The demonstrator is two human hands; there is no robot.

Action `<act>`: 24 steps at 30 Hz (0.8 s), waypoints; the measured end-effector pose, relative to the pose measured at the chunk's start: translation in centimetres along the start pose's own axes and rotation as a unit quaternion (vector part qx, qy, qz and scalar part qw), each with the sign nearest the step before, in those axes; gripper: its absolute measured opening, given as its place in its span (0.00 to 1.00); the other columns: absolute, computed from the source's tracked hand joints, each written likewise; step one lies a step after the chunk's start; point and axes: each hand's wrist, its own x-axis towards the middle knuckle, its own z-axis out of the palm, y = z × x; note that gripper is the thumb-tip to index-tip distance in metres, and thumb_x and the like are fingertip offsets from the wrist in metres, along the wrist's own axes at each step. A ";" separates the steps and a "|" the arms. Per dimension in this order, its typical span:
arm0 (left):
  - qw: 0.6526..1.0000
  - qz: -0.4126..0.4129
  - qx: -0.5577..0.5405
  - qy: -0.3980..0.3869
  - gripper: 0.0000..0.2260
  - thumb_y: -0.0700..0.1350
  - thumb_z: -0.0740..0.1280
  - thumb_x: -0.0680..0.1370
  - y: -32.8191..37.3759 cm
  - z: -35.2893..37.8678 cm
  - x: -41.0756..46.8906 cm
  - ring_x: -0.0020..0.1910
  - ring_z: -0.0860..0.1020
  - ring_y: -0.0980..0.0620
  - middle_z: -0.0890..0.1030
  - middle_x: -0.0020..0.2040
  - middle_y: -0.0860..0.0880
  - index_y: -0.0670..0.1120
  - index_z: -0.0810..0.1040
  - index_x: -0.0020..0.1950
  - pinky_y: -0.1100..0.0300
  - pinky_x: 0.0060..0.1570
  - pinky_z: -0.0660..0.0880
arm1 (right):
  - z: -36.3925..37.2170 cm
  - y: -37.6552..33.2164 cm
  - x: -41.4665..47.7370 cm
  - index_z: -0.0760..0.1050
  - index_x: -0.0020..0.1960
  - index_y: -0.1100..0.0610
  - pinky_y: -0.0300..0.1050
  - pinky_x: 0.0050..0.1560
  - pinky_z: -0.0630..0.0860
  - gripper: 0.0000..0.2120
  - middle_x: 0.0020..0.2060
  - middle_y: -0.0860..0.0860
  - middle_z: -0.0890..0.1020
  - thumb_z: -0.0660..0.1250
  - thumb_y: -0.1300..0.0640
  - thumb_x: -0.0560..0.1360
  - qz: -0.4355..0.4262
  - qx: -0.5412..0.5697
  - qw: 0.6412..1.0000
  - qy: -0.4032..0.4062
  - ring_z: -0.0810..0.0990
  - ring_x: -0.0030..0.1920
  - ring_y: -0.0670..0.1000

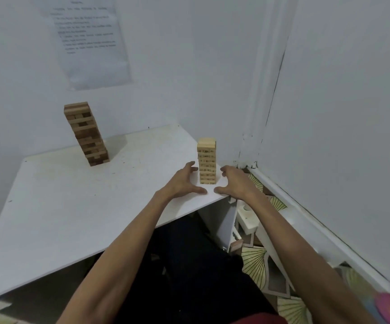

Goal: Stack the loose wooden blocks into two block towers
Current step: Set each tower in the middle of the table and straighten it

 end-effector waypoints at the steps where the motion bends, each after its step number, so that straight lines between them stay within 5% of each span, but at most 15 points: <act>1: 1.000 0.007 0.002 -0.002 0.51 0.51 0.83 0.68 0.0 -0.1 0.4 0.76 0.68 0.47 0.69 0.78 0.47 0.45 0.55 0.82 0.52 0.73 0.66 | -0.1 0.2 0.4 0.64 0.76 0.58 0.54 0.66 0.73 0.40 0.69 0.54 0.75 0.77 0.45 0.71 0.000 0.007 1.000 -0.005 0.72 0.69 0.56; 7: 0.999 0.039 0.014 -0.009 0.41 0.48 0.83 0.69 -0.2 -0.5 2.4 0.70 0.73 0.48 0.76 0.71 0.48 0.45 0.68 0.76 0.57 0.66 0.69 | -0.2 1.1 2.3 0.69 0.74 0.55 0.54 0.65 0.74 0.40 0.65 0.51 0.78 0.77 0.40 0.69 -0.013 0.028 0.999 -0.020 0.74 0.67 0.55; 12: 0.998 0.051 0.034 -0.020 0.41 0.59 0.81 0.63 -0.9 -0.9 3.6 0.66 0.76 0.49 0.79 0.68 0.52 0.50 0.73 0.73 0.45 0.67 0.73 | 0.1 1.9 3.8 0.72 0.72 0.49 0.61 0.64 0.73 0.39 0.61 0.49 0.77 0.75 0.33 0.66 -0.037 0.018 0.998 -0.038 0.72 0.65 0.56; 16: 0.997 0.067 0.035 -0.030 0.41 0.65 0.78 0.61 -1.4 -1.0 4.5 0.63 0.77 0.52 0.80 0.65 0.55 0.53 0.74 0.71 0.44 0.65 0.74 | -0.1 2.4 4.6 0.73 0.71 0.47 0.65 0.66 0.69 0.35 0.63 0.50 0.75 0.75 0.34 0.68 -0.045 0.018 0.997 -0.060 0.67 0.68 0.57; 24: 0.996 0.084 0.012 0.001 0.32 0.54 0.81 0.67 -1.5 -1.1 4.1 0.63 0.77 0.57 0.82 0.64 0.57 0.53 0.77 0.70 0.51 0.67 0.73 | -0.2 3.2 5.5 0.76 0.66 0.46 0.63 0.66 0.70 0.33 0.59 0.47 0.75 0.73 0.30 0.67 -0.068 0.029 0.994 -0.080 0.69 0.67 0.55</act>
